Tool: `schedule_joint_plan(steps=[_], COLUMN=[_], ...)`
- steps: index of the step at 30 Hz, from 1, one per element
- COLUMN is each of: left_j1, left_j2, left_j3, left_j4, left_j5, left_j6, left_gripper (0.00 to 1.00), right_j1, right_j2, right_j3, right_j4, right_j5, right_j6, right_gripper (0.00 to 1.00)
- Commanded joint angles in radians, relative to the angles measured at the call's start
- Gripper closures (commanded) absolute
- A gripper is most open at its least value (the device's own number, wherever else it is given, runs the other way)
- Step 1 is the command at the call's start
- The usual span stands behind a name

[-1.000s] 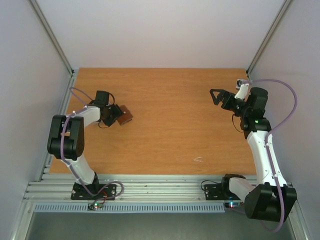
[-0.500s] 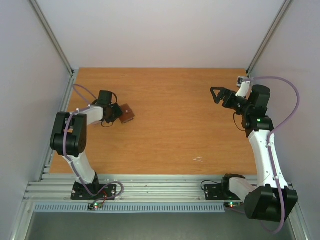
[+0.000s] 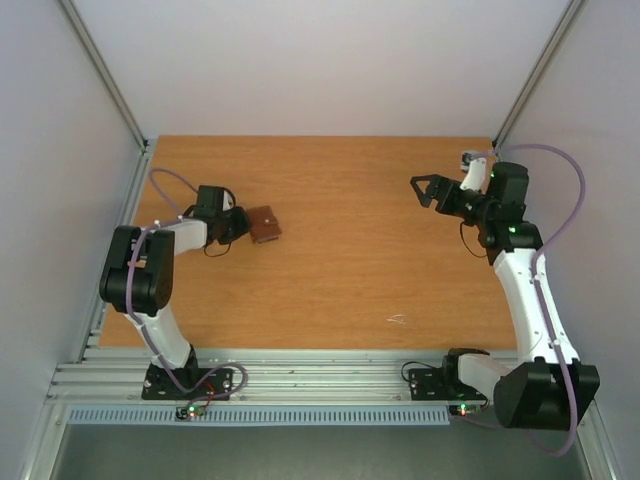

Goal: Take the credit cards out of the card holder

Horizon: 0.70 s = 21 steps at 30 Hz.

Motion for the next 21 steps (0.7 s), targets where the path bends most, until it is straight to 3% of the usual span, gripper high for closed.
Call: schedule_joint_plan(steps=[1,8,12,14,15,21], left_j1=[-0.009,-0.014,-0.037,-0.045,-0.046,-0.046], left_j2=[-0.099,-0.259,-0.321,-0.366,-0.396,-0.584], left_j3=[-0.052,-0.21,-0.245,-0.249,-0.247,-0.179], left_j4=[0.087,0.251,0.298,0.324,0.334,0.37], left_j5=[0.123,0.248,0.343,0.403,0.428,0.632], left_j6=[0.067,0.152,0.229,0.293,0.32,0.366], left_gripper=[1.0,1.0,1.0,1.0,1.0,1.0], right_j1=[0.126,0.433,0.513,0.533,0.538,0.54], right_j2=[0.056,0.301,0.497,0.552,0.559,0.452], right_j3=[0.079,0.12,0.185,0.235,0.252,0.235], right_j4=[-0.07,0.033,0.139,0.14,0.145,0.167], right_j5=[0.024,-0.081,-0.241,-0.281,-0.298,-0.292], right_j6=[-0.085,-0.067,0.003,0.003,0.001,-0.062], right_gripper=[0.05,0.05,0.1,0.06,0.02,0.02])
